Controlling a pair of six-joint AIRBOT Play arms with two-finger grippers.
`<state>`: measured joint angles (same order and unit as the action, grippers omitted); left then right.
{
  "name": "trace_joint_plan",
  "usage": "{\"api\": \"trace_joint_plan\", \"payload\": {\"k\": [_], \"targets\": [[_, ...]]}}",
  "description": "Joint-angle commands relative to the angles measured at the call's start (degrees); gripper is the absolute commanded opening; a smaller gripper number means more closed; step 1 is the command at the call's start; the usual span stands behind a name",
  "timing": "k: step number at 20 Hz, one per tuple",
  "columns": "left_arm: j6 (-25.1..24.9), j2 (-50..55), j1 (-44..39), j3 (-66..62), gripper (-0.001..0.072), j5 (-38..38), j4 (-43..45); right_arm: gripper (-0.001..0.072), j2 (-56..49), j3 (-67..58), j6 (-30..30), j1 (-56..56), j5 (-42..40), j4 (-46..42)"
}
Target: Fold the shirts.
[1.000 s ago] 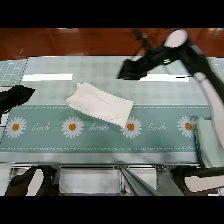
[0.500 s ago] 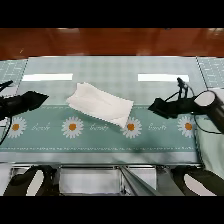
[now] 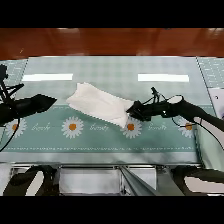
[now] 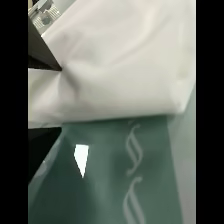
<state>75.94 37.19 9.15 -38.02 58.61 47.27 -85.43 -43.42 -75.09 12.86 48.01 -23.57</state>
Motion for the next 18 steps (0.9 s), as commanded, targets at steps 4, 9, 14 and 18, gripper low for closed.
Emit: {"api": "trace_joint_plan", "payload": {"k": [4, 9, 14, 18], "targets": [[0.42, -0.02, -0.26, 0.13, 0.0023, -0.31, 0.02, 0.0027, -6.99, -12.2, 1.75, 6.45, 1.46, 1.6], [0.39, -0.02, -0.26, 0.13, 0.0023, -0.33, 0.02, 0.0021, -6.78, -33.29, -3.06, 8.2, 12.0, -11.19], [0.37, -0.02, -0.26, 0.13, 0.0023, -1.22, 0.02, 0.0021, -6.78, -60.72, -14.34, 7.17, 25.83, -28.46], [0.39, -0.02, -0.26, 0.13, 0.0024, -1.4, 0.02, 0.002, -5.4, -74.64, -18.73, 1.01, 37.79, -36.41]]}}
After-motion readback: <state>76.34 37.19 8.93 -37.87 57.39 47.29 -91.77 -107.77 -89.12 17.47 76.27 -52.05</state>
